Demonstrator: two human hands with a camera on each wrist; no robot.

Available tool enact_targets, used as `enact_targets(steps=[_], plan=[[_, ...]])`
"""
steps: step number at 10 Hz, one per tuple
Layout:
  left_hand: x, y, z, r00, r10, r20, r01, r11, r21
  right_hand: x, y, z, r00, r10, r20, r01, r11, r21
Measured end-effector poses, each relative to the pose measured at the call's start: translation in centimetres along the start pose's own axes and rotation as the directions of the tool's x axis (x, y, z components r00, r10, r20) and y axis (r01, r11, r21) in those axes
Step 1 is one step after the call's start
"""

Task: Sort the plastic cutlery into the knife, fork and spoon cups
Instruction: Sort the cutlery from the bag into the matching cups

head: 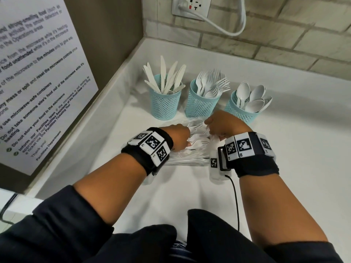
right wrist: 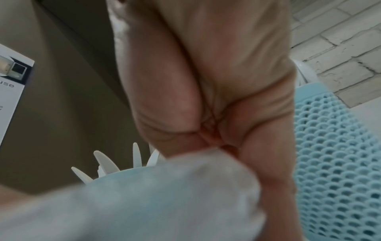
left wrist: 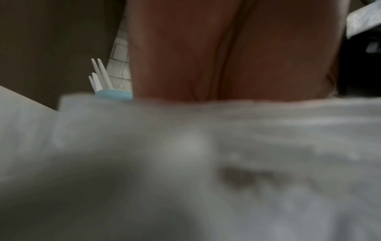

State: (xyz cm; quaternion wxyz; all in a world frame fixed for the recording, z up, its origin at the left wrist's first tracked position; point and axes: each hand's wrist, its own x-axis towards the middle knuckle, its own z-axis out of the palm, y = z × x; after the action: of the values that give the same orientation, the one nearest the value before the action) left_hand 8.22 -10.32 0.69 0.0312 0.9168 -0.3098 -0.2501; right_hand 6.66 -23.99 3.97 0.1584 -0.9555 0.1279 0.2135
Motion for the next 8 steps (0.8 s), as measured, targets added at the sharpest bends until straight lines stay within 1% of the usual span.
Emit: enact_targets(steps=[1,2,3,4,5,6,7,8], plan=[[0.0,-0.1,0.1,1.0,-0.011,0.004,0.011,1.0,0.019,-0.1,0.0,0.0,1.0,0.015,0.019,-0.015,1.0,0.01],[0.0,-0.5,-0.3,1.0,0.022,-0.01,-0.022,1.0,-0.002,0.1,0.2,0.2,0.999,0.034,0.028,-0.033,0.999,-0.025],[0.0,-1.0,-1.0,0.998,0.043,-0.051,-0.042,0.999,0.006,0.1,0.0,0.5,0.999,0.032,-0.006,-0.032,0.999,0.043],[0.2,-1.1,-0.8,0.995,0.035,-0.09,-0.034,0.999,0.012,-0.3,-0.3,0.4,0.999,-0.039,-0.02,0.036,0.991,-0.133],[0.4,-1.3,-0.5,0.995,0.016,-0.101,-0.02,0.999,-0.037,-0.5,-0.3,0.0,0.996,0.077,-0.034,-0.066,0.964,0.258],[0.4,-1.7,-0.7,0.997,0.007,-0.077,-0.013,0.996,-0.085,0.2,0.1,0.1,0.996,0.081,-0.022,-0.071,0.953,0.295],[0.4,-1.9,-1.0,0.998,0.021,-0.064,-0.027,0.996,-0.091,0.7,0.2,-0.2,0.996,0.084,-0.02,-0.073,0.948,0.309],[0.4,-2.2,-1.0,0.997,0.023,-0.08,-0.03,0.996,-0.087,0.7,0.3,-0.4,0.998,0.06,-0.016,-0.054,0.969,0.241]])
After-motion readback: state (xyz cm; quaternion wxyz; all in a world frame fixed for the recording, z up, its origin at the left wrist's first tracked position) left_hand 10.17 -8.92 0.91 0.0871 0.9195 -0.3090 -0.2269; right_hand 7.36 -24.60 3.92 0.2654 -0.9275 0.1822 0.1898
